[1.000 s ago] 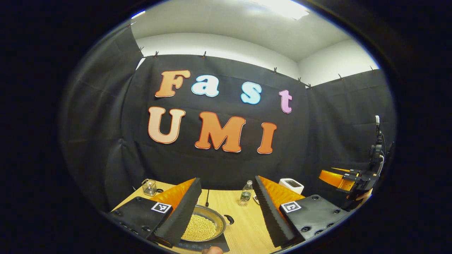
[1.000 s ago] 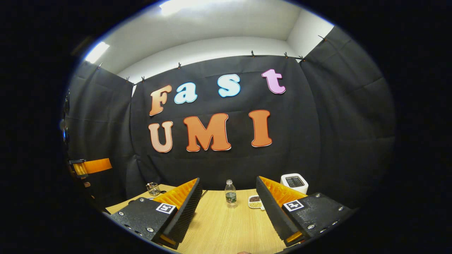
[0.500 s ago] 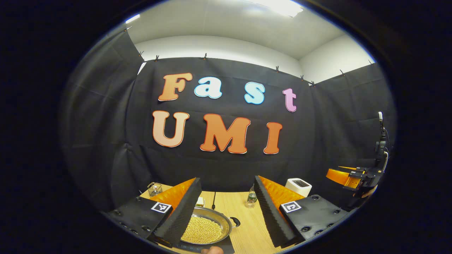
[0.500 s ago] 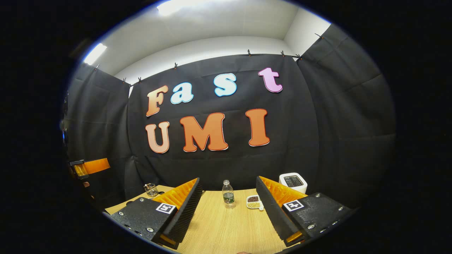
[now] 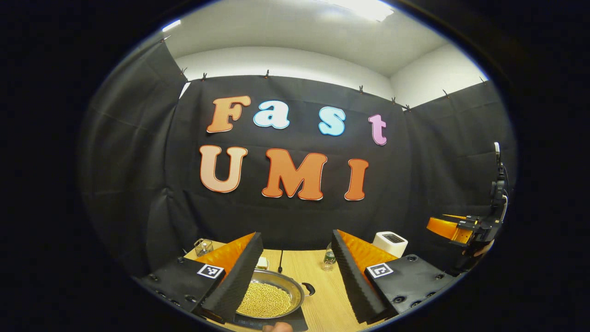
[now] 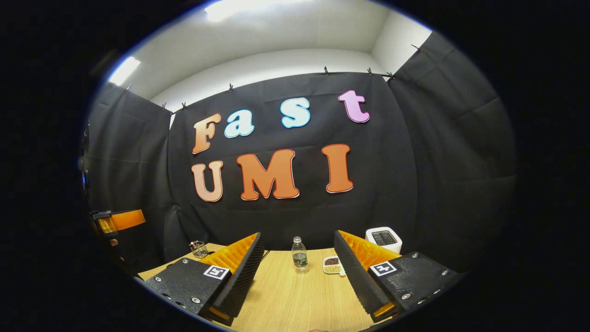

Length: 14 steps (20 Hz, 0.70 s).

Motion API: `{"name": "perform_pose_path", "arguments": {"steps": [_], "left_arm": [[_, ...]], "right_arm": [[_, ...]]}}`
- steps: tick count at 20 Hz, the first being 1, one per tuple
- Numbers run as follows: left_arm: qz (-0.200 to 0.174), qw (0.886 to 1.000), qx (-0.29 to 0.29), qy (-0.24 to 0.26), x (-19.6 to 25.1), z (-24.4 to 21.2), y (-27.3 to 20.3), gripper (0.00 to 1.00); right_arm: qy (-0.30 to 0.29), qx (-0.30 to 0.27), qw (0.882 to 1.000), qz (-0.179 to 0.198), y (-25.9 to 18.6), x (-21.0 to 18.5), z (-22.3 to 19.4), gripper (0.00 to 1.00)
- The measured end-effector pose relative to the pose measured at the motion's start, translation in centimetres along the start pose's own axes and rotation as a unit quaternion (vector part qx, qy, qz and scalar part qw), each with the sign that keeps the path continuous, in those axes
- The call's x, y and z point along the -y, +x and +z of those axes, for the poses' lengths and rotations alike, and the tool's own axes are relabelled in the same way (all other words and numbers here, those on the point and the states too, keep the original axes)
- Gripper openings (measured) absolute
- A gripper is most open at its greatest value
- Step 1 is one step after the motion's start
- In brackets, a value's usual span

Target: First push the handle of the pot to place it horizontally, then grasp the pot with both hands and set it on the induction cooktop.

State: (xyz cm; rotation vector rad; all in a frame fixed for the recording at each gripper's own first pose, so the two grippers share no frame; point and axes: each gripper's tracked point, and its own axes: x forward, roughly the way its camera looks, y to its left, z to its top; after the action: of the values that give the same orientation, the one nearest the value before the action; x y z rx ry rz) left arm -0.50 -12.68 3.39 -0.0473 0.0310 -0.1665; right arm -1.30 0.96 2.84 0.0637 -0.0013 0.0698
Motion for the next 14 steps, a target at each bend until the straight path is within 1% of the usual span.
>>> {"name": "perform_pose_path", "arguments": {"steps": [9, 14], "left_arm": [[0.0, 1.0, 0.008, 0.009, 0.4, 0.4, -0.5, 0.97], [-0.002, 1.0, 0.006, 0.014, 0.6, 0.1, -0.4, 0.97]], "right_arm": [[0.0, 0.004, 1.0, -0.003, -0.6, 0.4, 0.3, 0.95], [0.013, 0.001, 1.0, -0.012, -0.6, 1.3, -0.1, 0.95]]}}
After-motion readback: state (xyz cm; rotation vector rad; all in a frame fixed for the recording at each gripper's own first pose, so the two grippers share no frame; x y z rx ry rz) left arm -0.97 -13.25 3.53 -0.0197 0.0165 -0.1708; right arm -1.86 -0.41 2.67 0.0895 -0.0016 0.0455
